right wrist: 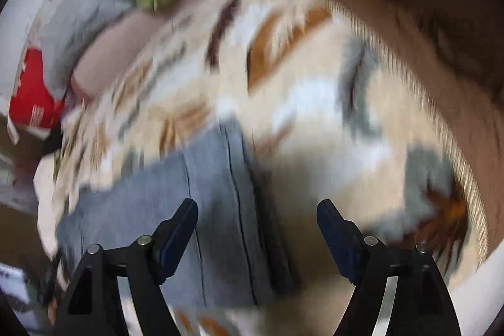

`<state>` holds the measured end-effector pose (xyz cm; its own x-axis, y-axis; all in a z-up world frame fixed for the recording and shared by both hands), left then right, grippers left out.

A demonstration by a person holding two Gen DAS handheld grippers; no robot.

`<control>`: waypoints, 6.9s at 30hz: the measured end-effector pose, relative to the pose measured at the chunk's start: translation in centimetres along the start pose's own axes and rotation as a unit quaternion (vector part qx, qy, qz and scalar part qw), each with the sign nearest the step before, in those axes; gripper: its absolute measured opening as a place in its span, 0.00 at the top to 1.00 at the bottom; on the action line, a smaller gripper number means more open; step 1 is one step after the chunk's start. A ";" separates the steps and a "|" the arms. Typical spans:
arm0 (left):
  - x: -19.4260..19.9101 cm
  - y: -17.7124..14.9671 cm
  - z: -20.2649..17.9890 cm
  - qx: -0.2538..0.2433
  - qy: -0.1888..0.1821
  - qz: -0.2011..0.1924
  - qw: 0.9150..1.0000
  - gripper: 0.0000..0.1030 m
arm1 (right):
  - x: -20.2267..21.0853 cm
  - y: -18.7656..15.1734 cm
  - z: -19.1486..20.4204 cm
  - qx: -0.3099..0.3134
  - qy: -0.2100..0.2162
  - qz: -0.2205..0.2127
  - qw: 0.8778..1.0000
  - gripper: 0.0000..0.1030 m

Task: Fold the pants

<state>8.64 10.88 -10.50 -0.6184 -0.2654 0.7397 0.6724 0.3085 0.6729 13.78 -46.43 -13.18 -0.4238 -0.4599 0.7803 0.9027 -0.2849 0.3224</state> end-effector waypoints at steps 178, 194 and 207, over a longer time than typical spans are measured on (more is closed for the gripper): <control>-0.5 -10.9 -32.3 -0.290 -0.088 0.063 0.951 0.06 | -0.1 -7.3 -4.8 -0.225 0.139 -0.118 0.957 0.79; -0.8 -10.6 -32.4 -0.296 -0.114 0.064 0.946 0.04 | 0.4 -5.5 -3.0 -0.209 0.121 -0.126 0.962 0.79; 3.3 1.0 -11.5 -0.057 -0.113 0.011 0.992 0.28 | 2.5 -5.5 24.4 0.154 0.108 -0.160 0.969 0.83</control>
<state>11.96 -0.21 -7.25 -0.6692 -0.0441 0.7418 0.7211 0.2029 0.6625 9.54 -25.49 0.03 -0.6609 -0.5644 0.4946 0.6881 -0.1927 0.6996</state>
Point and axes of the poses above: each gripper's, at about its wrist camera, not at the fingertips, and x roughly against the way its jaws point, z to its left, y to its top, the point moved 7 cm from there along -x, roughly the way its jaws point, and after that the axes turned 10 degrees about y, right-handed, at the moved point
